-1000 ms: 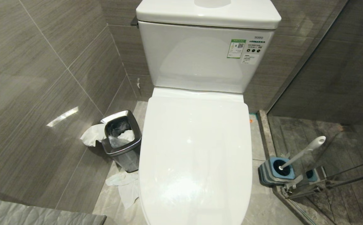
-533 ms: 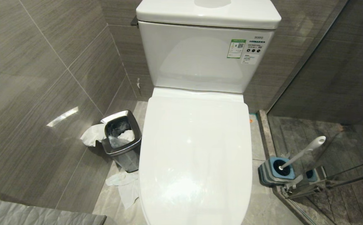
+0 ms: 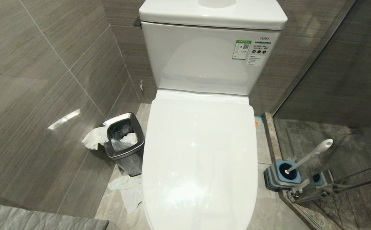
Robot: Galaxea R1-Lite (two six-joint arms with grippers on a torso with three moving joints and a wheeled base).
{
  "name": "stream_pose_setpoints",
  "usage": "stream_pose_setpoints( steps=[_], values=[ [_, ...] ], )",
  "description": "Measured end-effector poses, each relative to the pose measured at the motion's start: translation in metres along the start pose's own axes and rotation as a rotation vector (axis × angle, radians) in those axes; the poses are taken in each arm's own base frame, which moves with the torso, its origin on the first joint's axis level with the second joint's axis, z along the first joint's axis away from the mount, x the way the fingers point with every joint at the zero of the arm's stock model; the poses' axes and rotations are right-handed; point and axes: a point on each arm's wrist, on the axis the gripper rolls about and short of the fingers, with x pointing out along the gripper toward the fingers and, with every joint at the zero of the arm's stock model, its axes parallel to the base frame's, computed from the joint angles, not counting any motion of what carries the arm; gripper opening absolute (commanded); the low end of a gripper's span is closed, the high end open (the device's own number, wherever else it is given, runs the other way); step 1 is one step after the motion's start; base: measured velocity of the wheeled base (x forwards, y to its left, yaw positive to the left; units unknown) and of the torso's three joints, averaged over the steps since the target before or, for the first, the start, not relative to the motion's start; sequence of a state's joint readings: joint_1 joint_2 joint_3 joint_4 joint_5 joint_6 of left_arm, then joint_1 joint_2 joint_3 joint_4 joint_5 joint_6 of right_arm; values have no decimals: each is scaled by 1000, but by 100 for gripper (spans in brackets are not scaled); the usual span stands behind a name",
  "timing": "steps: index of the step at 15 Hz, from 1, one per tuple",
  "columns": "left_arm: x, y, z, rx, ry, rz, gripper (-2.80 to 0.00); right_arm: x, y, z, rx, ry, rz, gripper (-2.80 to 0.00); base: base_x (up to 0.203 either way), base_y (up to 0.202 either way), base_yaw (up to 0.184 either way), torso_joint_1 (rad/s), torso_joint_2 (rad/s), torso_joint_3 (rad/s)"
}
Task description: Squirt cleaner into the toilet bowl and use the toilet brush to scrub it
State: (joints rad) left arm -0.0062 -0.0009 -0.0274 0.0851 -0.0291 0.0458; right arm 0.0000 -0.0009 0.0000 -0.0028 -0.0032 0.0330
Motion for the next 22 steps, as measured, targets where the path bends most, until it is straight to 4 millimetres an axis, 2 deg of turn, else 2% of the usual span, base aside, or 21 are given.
stream_pose_setpoints(
  steps=[22],
  values=[
    [0, 0, 0, 0, 0, 0, -280, 0, 0, 0, 0, 0, 0, -280, 0, 0, 0, 0, 0, 0]
  ],
)
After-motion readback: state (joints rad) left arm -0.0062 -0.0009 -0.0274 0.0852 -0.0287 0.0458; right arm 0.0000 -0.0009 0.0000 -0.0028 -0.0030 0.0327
